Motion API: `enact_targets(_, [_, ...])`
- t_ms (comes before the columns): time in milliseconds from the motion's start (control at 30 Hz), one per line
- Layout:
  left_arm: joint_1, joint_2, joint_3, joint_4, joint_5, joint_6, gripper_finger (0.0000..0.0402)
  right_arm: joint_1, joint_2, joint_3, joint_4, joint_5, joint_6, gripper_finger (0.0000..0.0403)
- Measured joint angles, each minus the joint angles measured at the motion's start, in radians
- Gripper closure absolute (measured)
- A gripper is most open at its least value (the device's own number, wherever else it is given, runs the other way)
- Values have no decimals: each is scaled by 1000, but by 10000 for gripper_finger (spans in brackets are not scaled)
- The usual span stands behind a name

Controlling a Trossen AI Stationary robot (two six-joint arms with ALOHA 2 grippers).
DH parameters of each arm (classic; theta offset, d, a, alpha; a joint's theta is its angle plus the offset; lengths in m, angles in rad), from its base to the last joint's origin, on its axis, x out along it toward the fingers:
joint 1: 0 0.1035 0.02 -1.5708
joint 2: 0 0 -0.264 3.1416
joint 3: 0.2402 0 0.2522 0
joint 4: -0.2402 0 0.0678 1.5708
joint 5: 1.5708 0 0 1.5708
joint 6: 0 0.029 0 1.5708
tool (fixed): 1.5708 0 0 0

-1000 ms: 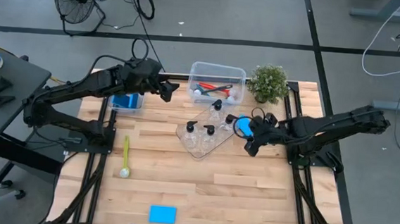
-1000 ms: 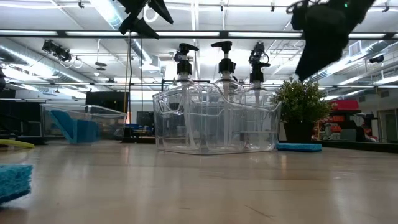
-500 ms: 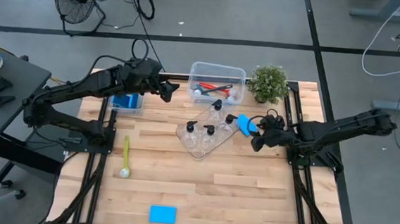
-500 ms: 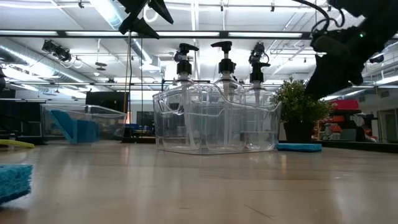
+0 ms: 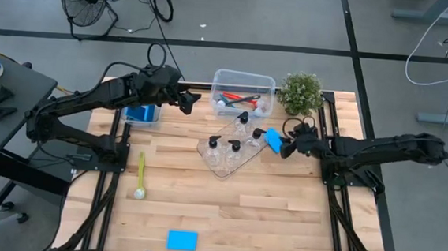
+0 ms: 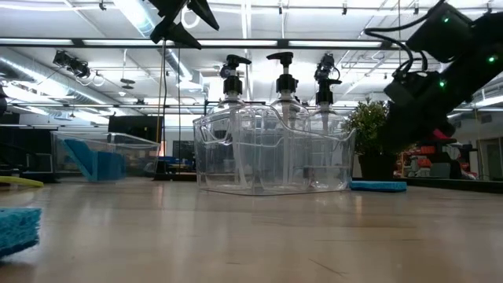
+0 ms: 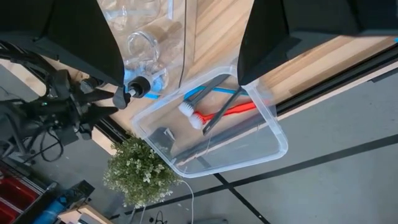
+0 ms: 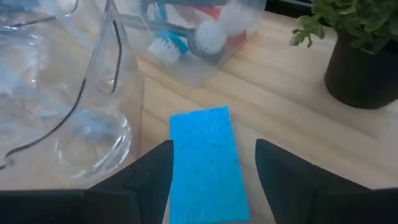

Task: Pick & Place Kitchen Sink Supplies
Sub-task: Put the blue sponge wipe into the left transparent bin

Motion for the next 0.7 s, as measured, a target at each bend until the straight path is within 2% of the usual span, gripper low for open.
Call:
enact_targets(167, [0, 0, 0, 0, 0, 0, 87, -76, 0, -63, 130, -71, -88, 176])
enact_targets(400, [0, 0, 0, 0, 0, 0, 87, -130, 0, -172, 302, -171, -107, 176])
enact_targets(700, [0, 0, 0, 0, -6, 0, 87, -146, 0, -257, 409, -187, -202, 176])
